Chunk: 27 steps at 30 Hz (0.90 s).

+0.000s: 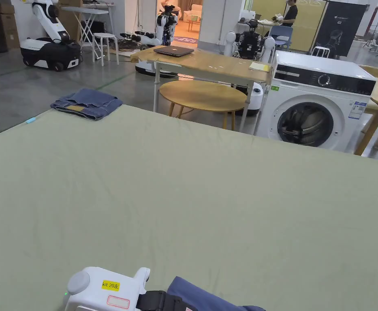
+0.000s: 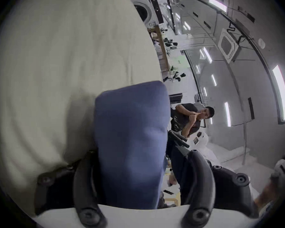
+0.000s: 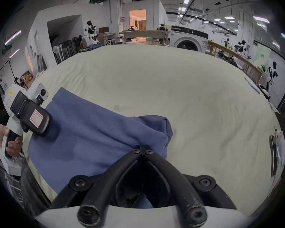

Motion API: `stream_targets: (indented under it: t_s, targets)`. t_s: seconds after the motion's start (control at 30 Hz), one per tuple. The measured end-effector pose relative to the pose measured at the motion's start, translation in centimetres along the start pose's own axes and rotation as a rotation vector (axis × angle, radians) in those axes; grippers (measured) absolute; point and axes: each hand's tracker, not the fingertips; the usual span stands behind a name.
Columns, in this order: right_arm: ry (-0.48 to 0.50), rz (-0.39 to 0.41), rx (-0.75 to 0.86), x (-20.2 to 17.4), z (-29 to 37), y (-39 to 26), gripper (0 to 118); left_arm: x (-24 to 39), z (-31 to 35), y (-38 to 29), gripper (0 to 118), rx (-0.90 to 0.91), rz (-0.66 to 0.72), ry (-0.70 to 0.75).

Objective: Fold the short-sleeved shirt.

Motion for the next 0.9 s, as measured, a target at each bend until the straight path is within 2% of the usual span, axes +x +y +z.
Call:
stream_targets:
  t_s: [0.03, 0.1, 0.13, 0.2, 0.43, 0.57, 0.73, 0.9]
  targets:
    - [0.000, -0.003, 0.001, 0.0, 0.0, 0.0, 0, -0.1, 0.0, -0.1, 60, 0.009, 0.008, -0.002]
    - [-0.001, -0.004, 0.003, 0.0, 0.0, -0.1, 0, -0.3, 0.1, -0.3, 23, 0.050, 0.004, 0.081]
    - [0.004, -0.003, 0.007, 0.0, 0.0, -0.1, 0, -0.7, 0.2, -0.5, 19, 0.057, 0.014, 0.105]
    - [-0.002, 0.005, 0.013, -0.2, 0.0, -0.2, 0, -1.0, 0.4, -1.2, 16, 0.068, 0.047, 0.010]
    - [-0.018, 0.060, 0.052, -0.8, 0.6, -0.3, 0, 0.1, 1.2, -1.7, 15, 0.098, 0.021, 0.024]
    - [-0.007, 0.045, 0.145, -0.6, 1.9, 0.6, 0, 1.0, 2.6, -1.7, 15, 0.113, 0.030, 0.038]
    - [-0.042, 0.037, 0.311, -0.1, 3.4, 3.2, 0, 2.8, 6.6, -0.3, 15, 0.116, 0.022, 0.116]
    - [-0.094, 0.016, 0.454, 0.5, 4.4, 6.1, 0, 4.8, 13.9, 1.2, 15, 0.127, -0.029, 0.257]
